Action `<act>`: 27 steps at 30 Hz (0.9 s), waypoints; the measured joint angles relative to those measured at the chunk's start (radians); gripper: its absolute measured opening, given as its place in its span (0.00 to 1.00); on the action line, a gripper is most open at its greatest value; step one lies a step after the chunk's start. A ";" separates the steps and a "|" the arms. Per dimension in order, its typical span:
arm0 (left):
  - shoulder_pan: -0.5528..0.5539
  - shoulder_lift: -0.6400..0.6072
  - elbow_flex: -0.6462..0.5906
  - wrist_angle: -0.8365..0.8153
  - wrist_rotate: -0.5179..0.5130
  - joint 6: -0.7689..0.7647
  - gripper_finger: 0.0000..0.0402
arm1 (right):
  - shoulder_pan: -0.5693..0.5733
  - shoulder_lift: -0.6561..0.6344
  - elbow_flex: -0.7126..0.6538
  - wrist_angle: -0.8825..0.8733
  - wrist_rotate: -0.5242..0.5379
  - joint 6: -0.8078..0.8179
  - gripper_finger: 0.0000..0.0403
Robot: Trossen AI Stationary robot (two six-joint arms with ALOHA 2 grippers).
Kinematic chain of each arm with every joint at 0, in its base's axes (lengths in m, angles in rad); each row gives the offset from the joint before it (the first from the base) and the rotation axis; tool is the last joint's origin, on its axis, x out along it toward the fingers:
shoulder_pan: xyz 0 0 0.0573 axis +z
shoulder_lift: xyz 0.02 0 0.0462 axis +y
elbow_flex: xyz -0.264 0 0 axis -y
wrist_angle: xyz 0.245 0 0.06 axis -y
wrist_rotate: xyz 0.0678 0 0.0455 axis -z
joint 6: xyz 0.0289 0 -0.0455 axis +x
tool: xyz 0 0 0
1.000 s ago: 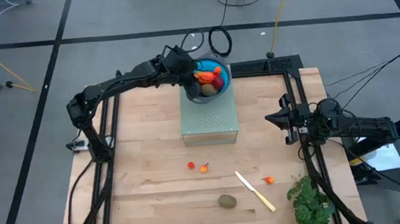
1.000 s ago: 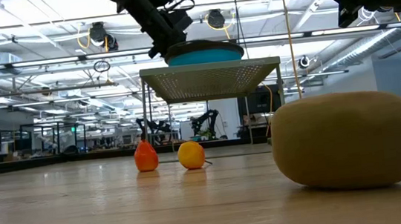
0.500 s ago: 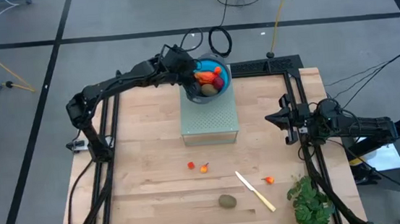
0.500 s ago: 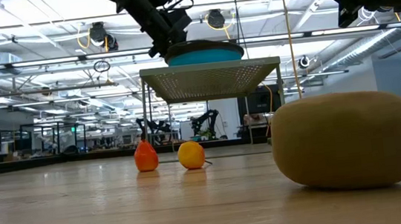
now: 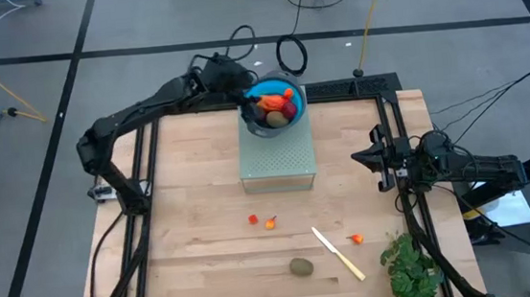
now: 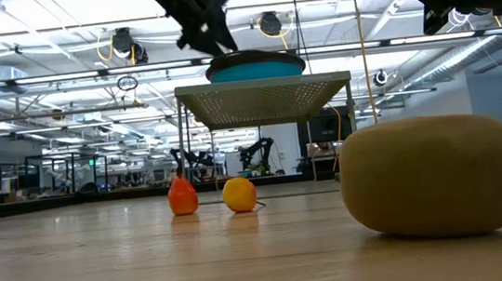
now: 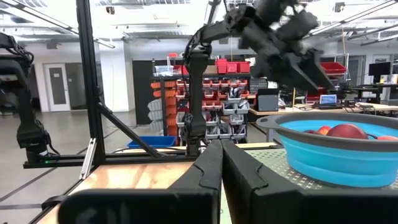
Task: Pick & Place Fruit
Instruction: Put the peach into the blue strainer bowl on the shelf
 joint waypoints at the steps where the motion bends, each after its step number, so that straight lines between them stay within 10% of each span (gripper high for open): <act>1: -0.007 -0.016 0.001 -0.009 0.000 -0.011 0.62 | 0.000 0.000 0.000 0.000 0.000 0.000 0.00; 27: -0.358 -0.220 0.001 -0.338 0.003 -0.422 0.43 | 0.000 0.000 0.000 0.000 0.000 0.000 0.00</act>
